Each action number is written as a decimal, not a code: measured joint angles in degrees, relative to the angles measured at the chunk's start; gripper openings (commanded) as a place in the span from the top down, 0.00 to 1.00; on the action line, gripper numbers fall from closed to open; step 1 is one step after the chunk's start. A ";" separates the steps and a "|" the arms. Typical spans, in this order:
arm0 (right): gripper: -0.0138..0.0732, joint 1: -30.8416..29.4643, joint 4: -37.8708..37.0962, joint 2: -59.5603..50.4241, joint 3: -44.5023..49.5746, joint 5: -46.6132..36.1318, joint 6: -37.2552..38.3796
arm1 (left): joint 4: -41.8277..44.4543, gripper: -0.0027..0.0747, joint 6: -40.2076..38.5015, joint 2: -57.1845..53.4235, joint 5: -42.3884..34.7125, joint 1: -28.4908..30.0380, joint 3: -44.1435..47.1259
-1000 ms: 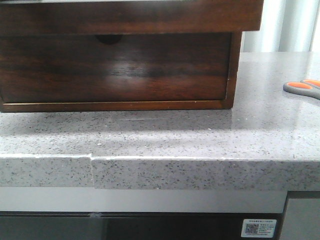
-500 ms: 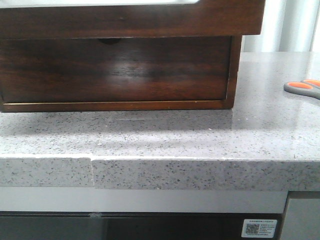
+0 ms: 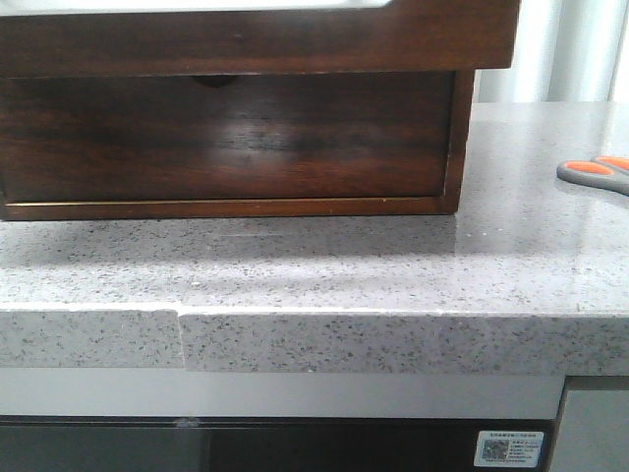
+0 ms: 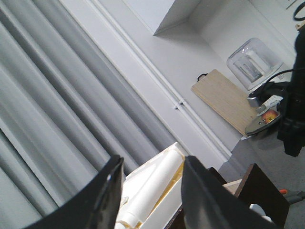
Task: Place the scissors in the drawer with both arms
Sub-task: 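Grasp the grey-orange scissors by the handles with the right gripper and lift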
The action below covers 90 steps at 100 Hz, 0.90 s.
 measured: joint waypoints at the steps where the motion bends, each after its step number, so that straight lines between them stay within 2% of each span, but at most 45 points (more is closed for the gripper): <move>1: 0.49 0.00 0.00 0.53 -0.52 0.52 -0.12 | -0.10 0.61 -0.10 0.00 0.00 0.00 0.00; 10: 0.49 0.00 0.00 6.78 -6.16 5.71 -0.19 | -0.03 0.61 -0.10 -0.03 0.00 0.00 0.00; 30: 0.49 0.40 0.76 16.40 -12.40 10.00 -0.49 | -0.13 0.61 -0.10 -0.03 0.00 0.00 0.00; 60: 0.49 2.03 0.91 28.12 -23.29 18.15 -4.83 | -0.13 0.61 -0.10 -0.03 0.00 0.00 0.00; 90: 0.49 2.03 0.45 35.70 -26.77 21.71 -4.97 | -0.13 0.61 -0.10 -0.03 0.00 0.00 0.00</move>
